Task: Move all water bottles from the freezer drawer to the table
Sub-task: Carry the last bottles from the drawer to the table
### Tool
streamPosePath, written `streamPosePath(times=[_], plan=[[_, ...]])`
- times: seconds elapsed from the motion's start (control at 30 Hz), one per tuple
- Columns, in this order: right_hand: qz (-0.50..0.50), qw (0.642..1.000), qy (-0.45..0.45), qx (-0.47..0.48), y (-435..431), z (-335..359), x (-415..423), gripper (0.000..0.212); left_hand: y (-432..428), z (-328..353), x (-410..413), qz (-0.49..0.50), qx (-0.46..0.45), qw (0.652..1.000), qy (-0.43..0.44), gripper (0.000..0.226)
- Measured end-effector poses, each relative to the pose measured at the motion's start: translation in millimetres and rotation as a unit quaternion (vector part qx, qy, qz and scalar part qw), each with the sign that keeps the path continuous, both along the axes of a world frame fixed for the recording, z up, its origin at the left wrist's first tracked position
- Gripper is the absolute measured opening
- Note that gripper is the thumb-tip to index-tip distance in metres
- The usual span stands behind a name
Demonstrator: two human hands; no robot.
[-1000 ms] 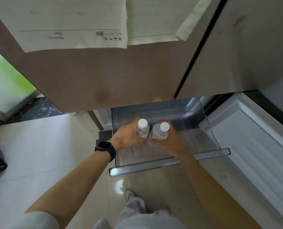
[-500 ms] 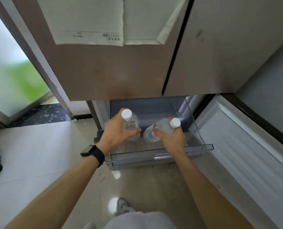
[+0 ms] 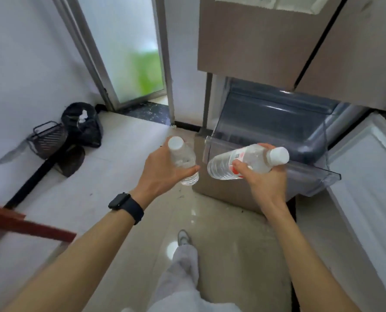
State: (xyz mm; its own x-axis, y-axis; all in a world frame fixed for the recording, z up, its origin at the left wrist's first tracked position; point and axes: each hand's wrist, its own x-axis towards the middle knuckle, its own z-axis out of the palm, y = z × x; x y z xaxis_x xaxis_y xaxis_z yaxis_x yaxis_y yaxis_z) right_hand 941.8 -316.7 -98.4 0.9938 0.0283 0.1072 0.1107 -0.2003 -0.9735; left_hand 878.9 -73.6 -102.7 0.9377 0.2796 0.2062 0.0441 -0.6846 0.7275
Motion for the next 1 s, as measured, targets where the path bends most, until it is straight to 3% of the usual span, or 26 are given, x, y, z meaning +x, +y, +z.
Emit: streamPosePath(times=[0.2, 0.5, 0.77, 1.0], plan=[[0.192, 0.975, 0.043, -0.108, 69, -27, -104, 0.055, 48, -29, -156, 0.133, -0.005, 0.989, 0.072, 0.071], [0.445, 0.869, 0.021, -0.214, 219, -46, -282, 0.064, 123, -47, -416, 0.334, -0.025, 0.938, 0.092, 0.066], [0.574, 0.786, -0.035, -0.228, 357, -47, -476, 0.066, 194, -49, -647, 0.466, -0.057, 0.877, 0.102, 0.066], [0.656, 0.721, -0.072, -0.212, 453, -46, -624, 0.067, 249, -51, -798, 0.568, -0.072, 0.811, 0.117, 0.076]])
